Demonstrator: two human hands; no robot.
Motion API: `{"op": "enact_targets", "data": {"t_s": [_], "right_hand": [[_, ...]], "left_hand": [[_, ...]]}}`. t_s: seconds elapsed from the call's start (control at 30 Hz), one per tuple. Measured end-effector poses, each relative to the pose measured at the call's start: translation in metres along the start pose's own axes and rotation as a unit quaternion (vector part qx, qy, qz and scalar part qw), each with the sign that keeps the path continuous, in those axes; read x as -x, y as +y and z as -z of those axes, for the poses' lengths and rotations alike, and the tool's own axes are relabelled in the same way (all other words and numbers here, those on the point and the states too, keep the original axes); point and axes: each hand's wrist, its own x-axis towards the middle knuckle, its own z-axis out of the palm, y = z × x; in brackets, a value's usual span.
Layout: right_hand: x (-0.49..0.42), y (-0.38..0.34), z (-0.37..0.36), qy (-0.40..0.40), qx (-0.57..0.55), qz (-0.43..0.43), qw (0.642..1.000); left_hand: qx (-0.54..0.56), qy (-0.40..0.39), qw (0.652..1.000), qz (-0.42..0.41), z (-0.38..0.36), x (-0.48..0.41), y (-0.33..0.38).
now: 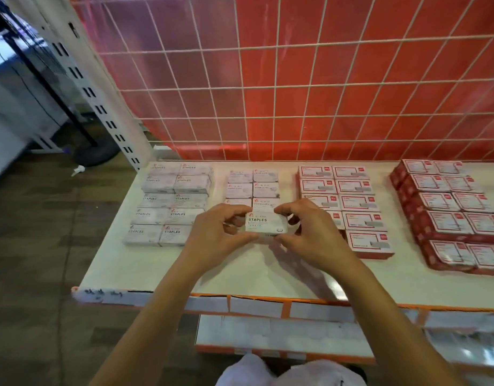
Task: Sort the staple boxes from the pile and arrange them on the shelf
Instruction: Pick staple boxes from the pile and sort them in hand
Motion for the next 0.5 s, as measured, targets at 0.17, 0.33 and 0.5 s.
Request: {"op": "enact_targets", "data": {"t_s": [0.17, 0.33, 0.5], "right_hand": [[0.000, -0.003, -0.008, -0.006, -0.003, -0.003, 1.000], [-0.003, -0.010, -0.018, 0.000, -0.024, 0.000, 1.000], [-0.009, -0.021, -0.032, 0.010, -0.041, 0.020, 0.999]], "left_hand": [[-0.053, -0.012, 0.999, -0.003, 0.002, -0.001, -0.008], [-0.072, -0.013, 0.997, -0.003, 0.017, 0.001, -0.012], [-0.059, 0.013, 0.998, 0.036, 0.037, 0.001, -0.026]]}}
